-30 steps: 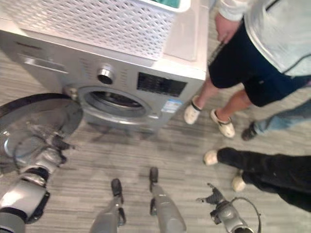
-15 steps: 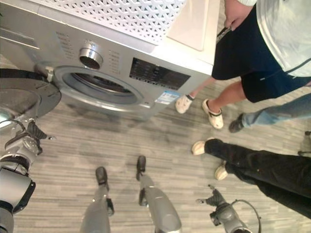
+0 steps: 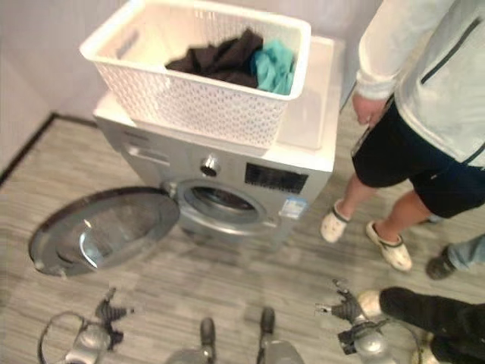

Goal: Grab the laundry basket,head to the washer,open it,put in the laundry and shut it.

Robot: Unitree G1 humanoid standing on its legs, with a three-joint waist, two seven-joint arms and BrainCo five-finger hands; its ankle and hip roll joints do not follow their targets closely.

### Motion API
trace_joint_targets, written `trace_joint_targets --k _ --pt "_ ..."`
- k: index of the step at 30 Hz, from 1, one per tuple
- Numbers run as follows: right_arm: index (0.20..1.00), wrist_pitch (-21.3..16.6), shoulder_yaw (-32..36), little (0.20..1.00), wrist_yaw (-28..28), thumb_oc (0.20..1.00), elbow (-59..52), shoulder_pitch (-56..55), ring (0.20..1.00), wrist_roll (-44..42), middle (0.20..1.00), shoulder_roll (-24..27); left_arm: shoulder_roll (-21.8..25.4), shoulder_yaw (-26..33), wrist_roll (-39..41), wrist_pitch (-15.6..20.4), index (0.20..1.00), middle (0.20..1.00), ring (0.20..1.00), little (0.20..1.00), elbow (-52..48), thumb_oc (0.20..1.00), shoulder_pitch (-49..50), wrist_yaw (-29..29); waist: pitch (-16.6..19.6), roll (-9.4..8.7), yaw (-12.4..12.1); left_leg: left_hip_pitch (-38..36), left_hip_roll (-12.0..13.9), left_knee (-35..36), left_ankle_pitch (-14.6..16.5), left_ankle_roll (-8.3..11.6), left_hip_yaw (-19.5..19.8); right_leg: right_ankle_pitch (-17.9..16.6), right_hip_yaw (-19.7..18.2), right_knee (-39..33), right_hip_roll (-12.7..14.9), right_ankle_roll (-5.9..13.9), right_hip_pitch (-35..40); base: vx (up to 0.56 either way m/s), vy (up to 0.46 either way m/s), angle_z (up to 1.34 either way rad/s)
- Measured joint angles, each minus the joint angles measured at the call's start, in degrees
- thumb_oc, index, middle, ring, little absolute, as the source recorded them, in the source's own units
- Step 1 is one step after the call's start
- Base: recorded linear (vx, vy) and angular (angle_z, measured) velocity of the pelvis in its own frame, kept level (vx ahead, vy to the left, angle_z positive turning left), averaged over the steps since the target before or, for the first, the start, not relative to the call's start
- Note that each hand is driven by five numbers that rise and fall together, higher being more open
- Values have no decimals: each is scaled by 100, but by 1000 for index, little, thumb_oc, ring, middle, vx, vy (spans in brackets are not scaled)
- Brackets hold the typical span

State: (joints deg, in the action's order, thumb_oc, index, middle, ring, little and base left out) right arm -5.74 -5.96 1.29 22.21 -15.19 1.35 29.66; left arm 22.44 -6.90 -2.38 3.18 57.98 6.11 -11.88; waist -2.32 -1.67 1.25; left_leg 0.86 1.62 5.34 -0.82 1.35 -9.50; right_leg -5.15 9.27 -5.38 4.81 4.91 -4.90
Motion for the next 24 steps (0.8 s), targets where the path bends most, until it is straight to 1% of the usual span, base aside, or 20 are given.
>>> trace_joint_targets --k 2,4,6,7,9,11,13,14,16,18,20,21,22,24 --pt "1000 -2 318 1000 -110 1000 -816 -333 1000 154 1000 255 -256 155 -32 37 1000 1000 1000 1000 560 1000 139 144 244 93 -10 -211 -5 1 58 -31 -42 37 -44 0 1 6 193 49 6 -13" --pt "1000 -65 480 1000 -182 1000 -1232 -375 1000 318 1000 492 -390 161 -49 -15 1000 1000 1000 1000 1059 1000 128 307 490 81 -6 -250 -19 20 100 -22 -68 41 -93 -1 5 9 213 32 14 -9" --pt "1000 -59 589 1000 -253 1000 -1583 -374 1000 417 1000 680 -394 190 -51 -8 1000 1000 1000 1000 1068 1000 77 388 532 34 -21 -244 -28 20 102 -29 -64 26 -94 0 15 23 210 0 0 0" --pt "1000 -76 716 1000 -289 1000 -1800 -385 1000 416 1000 700 -412 216 -52 -4 1000 1000 1000 1000 1165 1000 15 424 565 33 -15 -248 -35 20 101 -29 -69 16 -105 0 21 30 209 0 0 0" --pt "1000 -116 854 1000 -304 1000 -2020 -348 1000 407 1000 701 -440 193 -105 -21 1000 1000 1000 1000 1295 1000 -57 490 638 -53 -12 -251 -41 20 101 -29 -86 7 -114 0 27 30 204 16 19 -5" --pt "1000 -106 1010 1000 -326 1000 -2538 -355 1000 388 1000 705 -516 198 -244 -18 1000 1000 1000 1000 1539 1000 -113 558 664 -95 -3 -280 -55 20 92 -15 -165 -6 -165 0 36 39 201 24 26 -16" --pt "1000 -136 1254 1000 -390 1000 -3214 -240 1000 383 1000 735 -609 225 -334 -32 1000 1000 1000 1000 1679 1000 -84 618 683 -53 23 -326 -65 19 98 -73 -267 -29 -269 0 43 60 196 16 17 -25" --pt "1000 -204 1330 1000 -383 1000 -3371 -103 1000 372 1000 787 -628 219 -362 -48 1000 1000 1000 1000 1707 1000 -57 628 684 -47 55 -354 -75 16 101 -82 -280 -33 -282 0 50 63 215 9 8 -16" --pt "1000 -256 1421 1000 -372 1000 -3568 392 1000 365 1000 1112 -654 199 -551 -82 1000 1000 1000 1000 1722 1000 -25 692 676 -38 123 -409 -92 15 104 -89 -309 -44 -311 3 64 80 271 6 6 -4" --pt "1000 -318 1556 1000 -332 1000 -3603 906 1000 329 1000 1474 -654 196 -556 -80 1000 1000 1000 1000 1689 1000 -27 761 680 -81 78 -428 -112 19 106 -93 -302 -42 -301 3 87 91 302 0 0 0" --pt "1000 -338 1544 1000 -208 1000 -3393 1872 1000 115 1000 1807 -653 138 -561 -89 1000 1000 1000 1000 1694 1000 -81 822 650 -94 40 -473 -129 21 124 -113 -344 -55 -367 3 98 115 310 -8 4 -8" --pt "1000 -376 1555 1000 -82 1000 -3258 2198 1000 43 1000 1908 -647 130 -563 -89 1000 1000 1000 1000 1684 1000 -90 832 651 -156 -63 -479 -131 21 137 -107 -349 -54 -377 1 100 122 318 -11 7 -9" --pt "1000 -348 1417 1000 -25 1000 -3152 2605 1000 -39 1000 2031 -645 107 -610 -86 1000 1000 1000 1000 1674 1000 -98 838 629 -174 -102 -481 -134 21 138 -105 -359 -61 -387 1 100 125 311 -5 8 -4" --pt "1000 -387 1187 1000 -3 1000 -3109 3105 1000 -48 1000 2473 -640 50 -727 -90 1000 1000 1000 1000 1698 1000 -123 872 623 -162 -147 -473 -143 22 138 -103 -349 -65 -385 1 107 131 310 0 0 0"
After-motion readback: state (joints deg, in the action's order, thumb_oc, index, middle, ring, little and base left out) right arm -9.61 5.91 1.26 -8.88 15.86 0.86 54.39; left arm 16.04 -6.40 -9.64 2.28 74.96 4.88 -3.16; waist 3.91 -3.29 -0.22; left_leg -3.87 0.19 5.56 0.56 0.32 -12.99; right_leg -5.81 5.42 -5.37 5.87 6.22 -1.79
